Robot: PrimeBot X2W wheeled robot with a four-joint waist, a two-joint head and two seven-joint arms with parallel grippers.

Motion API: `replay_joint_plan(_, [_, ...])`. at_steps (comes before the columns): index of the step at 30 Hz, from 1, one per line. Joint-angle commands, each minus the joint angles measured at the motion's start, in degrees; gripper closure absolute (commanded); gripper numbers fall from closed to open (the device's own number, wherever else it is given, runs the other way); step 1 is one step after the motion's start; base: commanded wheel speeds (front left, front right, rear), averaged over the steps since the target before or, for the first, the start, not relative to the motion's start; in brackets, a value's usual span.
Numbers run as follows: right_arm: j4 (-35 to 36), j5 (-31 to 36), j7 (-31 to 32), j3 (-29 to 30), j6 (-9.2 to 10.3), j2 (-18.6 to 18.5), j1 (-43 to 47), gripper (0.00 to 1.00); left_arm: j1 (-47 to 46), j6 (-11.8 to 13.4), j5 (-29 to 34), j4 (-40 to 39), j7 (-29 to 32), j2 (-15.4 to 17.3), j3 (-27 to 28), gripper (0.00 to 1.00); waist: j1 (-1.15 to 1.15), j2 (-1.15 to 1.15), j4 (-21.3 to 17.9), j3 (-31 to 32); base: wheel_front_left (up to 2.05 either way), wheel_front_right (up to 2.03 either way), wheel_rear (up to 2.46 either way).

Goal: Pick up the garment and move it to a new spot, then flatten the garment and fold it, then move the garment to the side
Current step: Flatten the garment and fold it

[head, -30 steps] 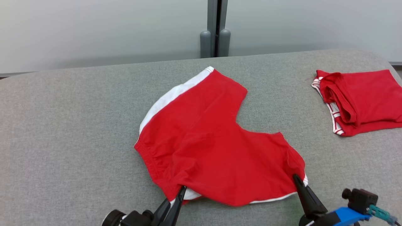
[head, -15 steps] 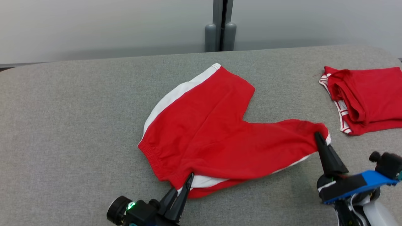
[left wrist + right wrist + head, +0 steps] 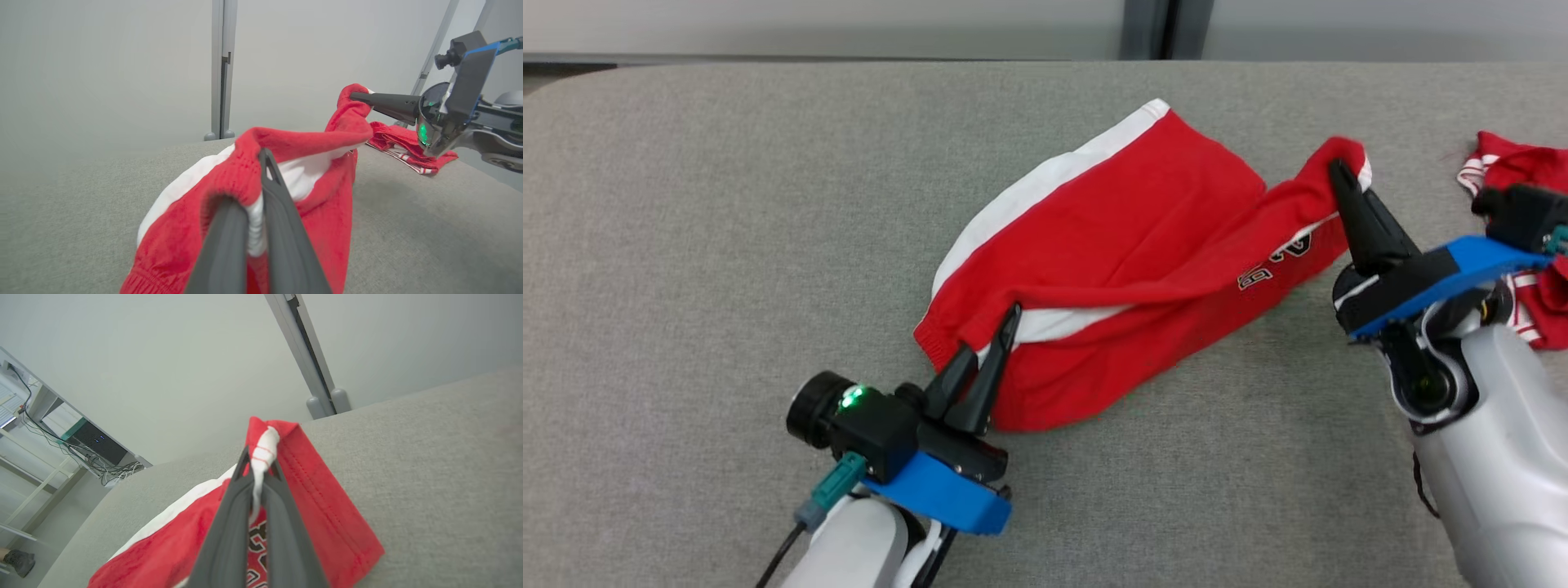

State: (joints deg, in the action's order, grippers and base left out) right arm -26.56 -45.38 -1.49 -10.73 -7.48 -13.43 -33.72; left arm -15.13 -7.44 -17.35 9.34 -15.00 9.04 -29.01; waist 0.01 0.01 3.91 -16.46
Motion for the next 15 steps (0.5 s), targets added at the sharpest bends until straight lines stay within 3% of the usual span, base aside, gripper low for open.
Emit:
replay_joint_plan(1, [-0.9, 0.49, 0.21, -0.15, -0.03, -0.22, -1.98, 1.0, -1.65, -0.01, -0.34, 0.3, -0.24, -0.13, 0.57, 1.0, -0.01, -0.01, 1.83, -1.9, 0.0, 0.0, 0.0])
replay_joint_plan(15, [-22.95, 5.37, 1.11, -5.52, -0.03, 1.96, -24.69, 1.0, -9.74, -0.01, -1.03, 6.62, -0.24, -3.92, 4.92, 1.0, -0.01, -0.01, 6.59, -8.69, 0.0, 0.0, 0.0])
